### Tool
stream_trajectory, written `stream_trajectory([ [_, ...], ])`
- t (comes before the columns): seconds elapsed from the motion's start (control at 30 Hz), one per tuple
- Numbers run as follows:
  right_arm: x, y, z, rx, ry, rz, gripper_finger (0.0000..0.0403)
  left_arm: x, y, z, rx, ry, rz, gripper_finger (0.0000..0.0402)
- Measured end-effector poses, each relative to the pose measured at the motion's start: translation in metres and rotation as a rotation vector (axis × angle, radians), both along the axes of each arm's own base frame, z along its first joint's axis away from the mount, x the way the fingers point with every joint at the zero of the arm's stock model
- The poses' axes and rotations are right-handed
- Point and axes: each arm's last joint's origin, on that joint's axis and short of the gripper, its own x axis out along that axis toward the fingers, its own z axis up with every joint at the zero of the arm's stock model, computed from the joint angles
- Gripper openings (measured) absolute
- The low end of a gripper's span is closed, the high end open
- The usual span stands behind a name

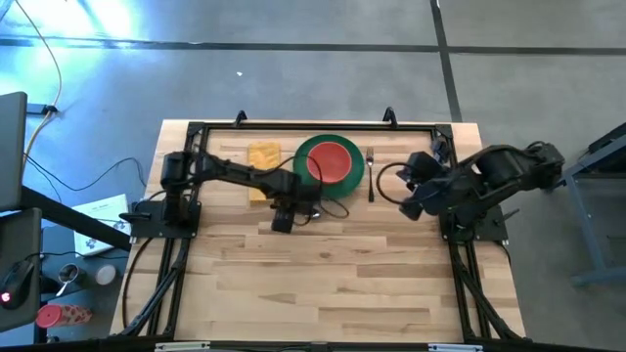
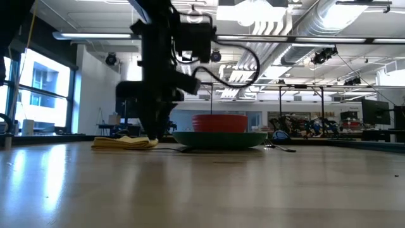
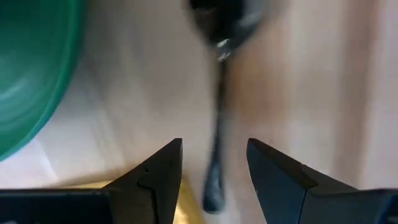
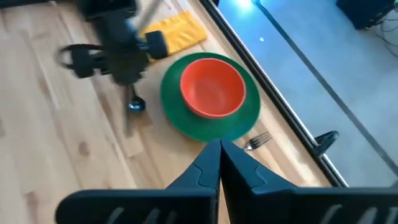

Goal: Set table place
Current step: Put the black spoon into the orange bowl

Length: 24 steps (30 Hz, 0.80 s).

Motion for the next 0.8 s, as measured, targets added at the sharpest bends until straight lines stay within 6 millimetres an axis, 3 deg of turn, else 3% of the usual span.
stream_trajectory([
  [0.23,-0.007,0.009,0.001,0.02,-0.01,0.03,0.0,-0.007,0.031,-0.009,-0.131,0.002,0.077,0.017],
  [0.5,-0.008,0.01,0.001,0.017,-0.005,0.037,0.0,-0.001,0.014,-0.011,-0.169,-0.039,0.017,0.017],
  [0.8,-0.008,0.01,0.001,0.021,-0.009,0.032,0.0,-0.01,0.007,-0.035,-0.135,-0.087,0.088,0.0163],
])
